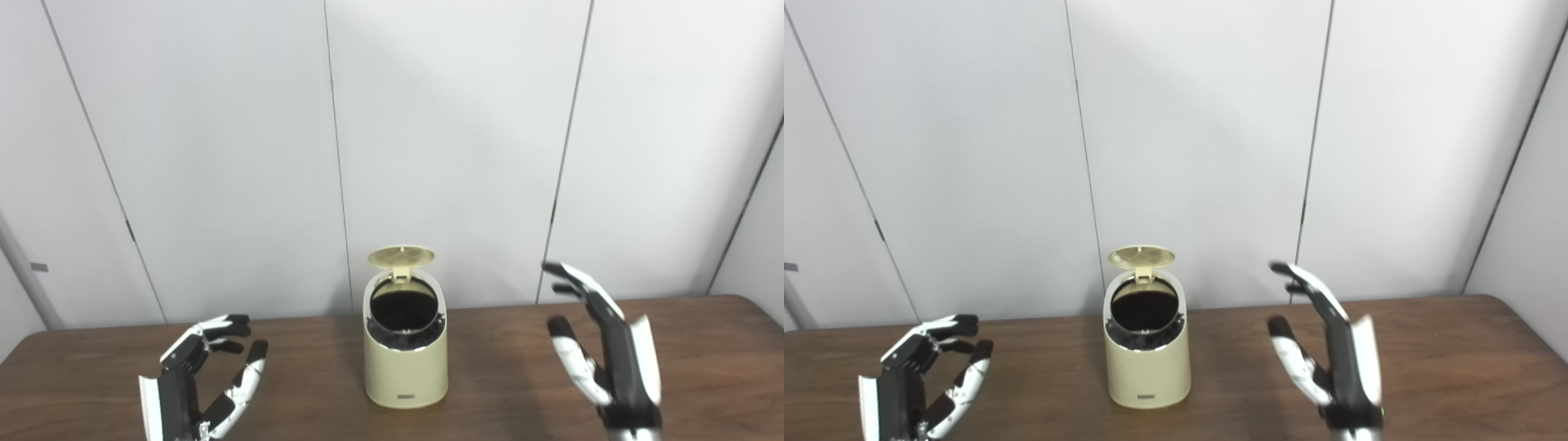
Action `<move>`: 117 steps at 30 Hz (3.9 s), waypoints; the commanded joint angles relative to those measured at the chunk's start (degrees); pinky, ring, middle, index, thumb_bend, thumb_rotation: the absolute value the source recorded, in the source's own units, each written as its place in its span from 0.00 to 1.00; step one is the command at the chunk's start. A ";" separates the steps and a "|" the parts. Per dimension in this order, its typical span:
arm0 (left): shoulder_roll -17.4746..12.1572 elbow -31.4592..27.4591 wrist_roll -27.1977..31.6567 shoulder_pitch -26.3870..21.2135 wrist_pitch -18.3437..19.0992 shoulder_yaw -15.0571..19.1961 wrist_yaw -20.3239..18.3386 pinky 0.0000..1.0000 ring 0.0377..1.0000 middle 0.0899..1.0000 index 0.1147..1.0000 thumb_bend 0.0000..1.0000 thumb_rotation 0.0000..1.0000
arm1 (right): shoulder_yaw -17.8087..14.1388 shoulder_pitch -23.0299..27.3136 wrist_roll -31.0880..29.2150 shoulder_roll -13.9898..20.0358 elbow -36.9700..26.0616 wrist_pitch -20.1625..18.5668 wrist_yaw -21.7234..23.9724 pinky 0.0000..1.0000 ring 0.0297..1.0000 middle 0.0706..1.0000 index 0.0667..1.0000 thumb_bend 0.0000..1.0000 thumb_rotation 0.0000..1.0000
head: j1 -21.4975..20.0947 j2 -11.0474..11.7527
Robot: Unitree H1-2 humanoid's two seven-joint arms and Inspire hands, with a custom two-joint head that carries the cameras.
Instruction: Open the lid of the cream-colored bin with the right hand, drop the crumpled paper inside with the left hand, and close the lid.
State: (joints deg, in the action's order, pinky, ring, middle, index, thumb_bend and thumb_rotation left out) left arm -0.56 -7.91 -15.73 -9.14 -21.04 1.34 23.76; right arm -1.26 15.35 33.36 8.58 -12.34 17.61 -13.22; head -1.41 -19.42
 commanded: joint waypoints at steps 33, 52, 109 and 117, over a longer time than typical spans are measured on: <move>3.88 -2.60 -4.14 -2.96 0.68 1.33 -2.69 0.47 0.57 0.56 0.43 0.47 0.08 | 14.85 34.20 13.78 9.96 4.85 -22.51 40.25 0.95 0.98 0.91 0.88 0.92 1.00 | 0.34 0.52; 4.38 -4.16 -4.32 -2.66 1.02 1.66 -3.80 0.47 0.56 0.56 0.43 0.47 0.08 | 16.24 32.85 13.07 10.38 9.10 -25.39 41.50 0.98 1.00 0.92 0.87 0.94 1.00 | 0.44 -0.70; 7.09 -15.10 -5.69 -2.95 10.92 1.36 -8.03 0.48 0.57 0.56 0.52 0.29 0.65 | 18.45 18.34 7.95 11.33 -4.23 -32.93 46.43 0.99 0.95 0.84 0.82 0.89 0.99 | 1.71 -10.34; 7.00 -15.51 -4.92 -3.04 12.06 1.52 -8.40 0.48 0.57 0.56 0.52 0.31 0.64 | 19.73 18.73 7.70 11.01 -5.66 -33.28 47.72 1.00 0.95 0.85 0.82 0.89 0.99 | 1.34 -10.64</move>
State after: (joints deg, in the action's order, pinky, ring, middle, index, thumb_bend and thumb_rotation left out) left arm 6.28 -21.68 -20.24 -10.35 -8.70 2.95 15.40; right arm 18.14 32.04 41.39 19.58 -16.10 -15.60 33.63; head -0.09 -30.06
